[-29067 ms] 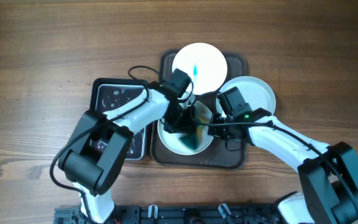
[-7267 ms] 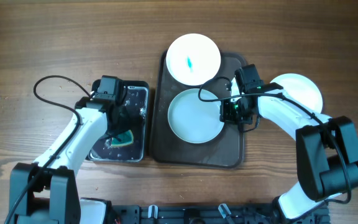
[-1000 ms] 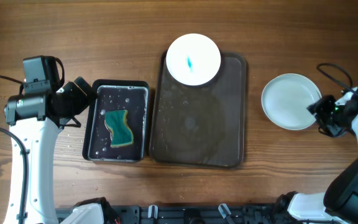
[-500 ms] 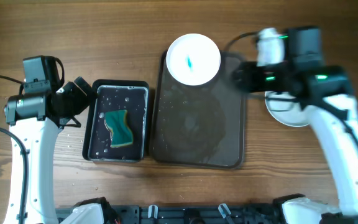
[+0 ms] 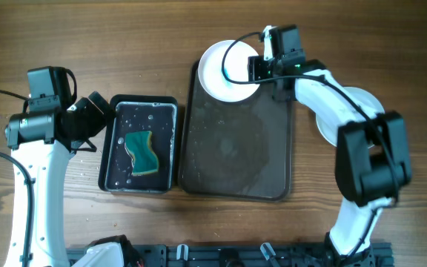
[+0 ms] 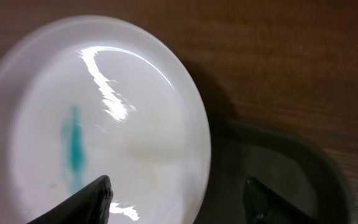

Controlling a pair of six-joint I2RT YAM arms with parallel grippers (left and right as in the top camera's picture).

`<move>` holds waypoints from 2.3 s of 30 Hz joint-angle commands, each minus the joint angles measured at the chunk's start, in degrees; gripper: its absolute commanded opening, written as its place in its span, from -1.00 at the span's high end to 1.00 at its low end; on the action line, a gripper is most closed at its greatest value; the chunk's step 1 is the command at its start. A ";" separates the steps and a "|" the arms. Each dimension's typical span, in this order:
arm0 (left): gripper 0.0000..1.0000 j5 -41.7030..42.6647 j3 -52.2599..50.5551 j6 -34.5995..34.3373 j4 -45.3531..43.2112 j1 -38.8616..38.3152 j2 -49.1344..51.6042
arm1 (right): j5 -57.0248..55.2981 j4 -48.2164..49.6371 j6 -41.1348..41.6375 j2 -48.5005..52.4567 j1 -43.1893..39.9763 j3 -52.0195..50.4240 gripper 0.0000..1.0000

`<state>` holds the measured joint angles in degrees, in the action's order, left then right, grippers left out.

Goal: Clean dirty plates on tray and stack at the side
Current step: 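Drag the last plate with blue stain to tray center with right gripper, then grasp the sponge from the black tray with the left gripper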

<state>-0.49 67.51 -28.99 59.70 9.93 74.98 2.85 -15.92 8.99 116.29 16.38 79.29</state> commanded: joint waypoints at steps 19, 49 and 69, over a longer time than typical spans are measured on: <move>-1.00 0.46 0.83 0.24 -0.07 0.31 -0.63 | 2.75 -25.51 9.81 -18.10 0.04 0.15 0.91; -1.00 12.83 -2.80 3.32 0.81 -6.56 3.63 | 7.43 -33.46 1.49 -30.08 1.66 -13.84 0.38; 0.61 -1.03 -8.74 -1.97 -6.01 -17.88 26.97 | 9.66 -32.35 3.21 -31.71 1.66 -13.84 0.36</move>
<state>0.99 58.57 -32.51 55.37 -7.94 100.62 11.57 -48.56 12.08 85.43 17.98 64.34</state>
